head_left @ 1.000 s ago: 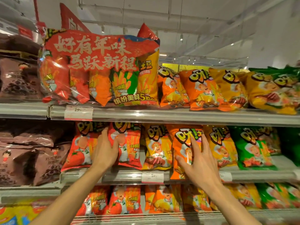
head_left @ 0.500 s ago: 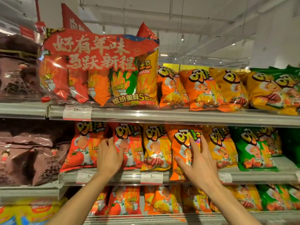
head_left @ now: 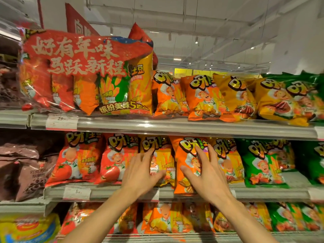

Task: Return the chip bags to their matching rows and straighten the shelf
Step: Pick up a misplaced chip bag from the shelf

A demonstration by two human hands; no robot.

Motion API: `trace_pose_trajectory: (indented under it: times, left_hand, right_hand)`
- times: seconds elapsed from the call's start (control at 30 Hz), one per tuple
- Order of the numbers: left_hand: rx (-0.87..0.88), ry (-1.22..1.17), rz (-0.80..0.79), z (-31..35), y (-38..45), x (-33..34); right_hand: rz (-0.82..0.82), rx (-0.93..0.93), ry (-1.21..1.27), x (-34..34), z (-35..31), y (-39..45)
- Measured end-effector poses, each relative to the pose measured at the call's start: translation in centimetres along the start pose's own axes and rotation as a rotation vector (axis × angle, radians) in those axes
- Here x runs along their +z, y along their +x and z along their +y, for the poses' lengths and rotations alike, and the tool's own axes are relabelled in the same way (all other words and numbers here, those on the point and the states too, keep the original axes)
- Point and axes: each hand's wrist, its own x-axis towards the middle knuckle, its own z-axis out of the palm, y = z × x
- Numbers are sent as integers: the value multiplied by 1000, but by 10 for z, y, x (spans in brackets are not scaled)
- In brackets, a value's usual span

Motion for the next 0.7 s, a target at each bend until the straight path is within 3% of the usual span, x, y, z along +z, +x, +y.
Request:
trace_pose_trajectory:
  times: [0.13, 0.23, 0.47, 0.7]
  left_hand:
    - [-138, 148, -78, 10, 16, 10]
    - [-150, 171, -106, 7, 21, 12]
    - [-107, -153, -6, 18, 20, 16]
    - [-129, -319, 80, 20, 19, 2]
  right_hand:
    - [-67, -55, 72, -17, 18, 0]
    - [-115, -100, 80, -25, 31, 0]
    - [-124, -114, 155, -27, 40, 5]
    - [-114, -103, 226, -27, 42, 6]
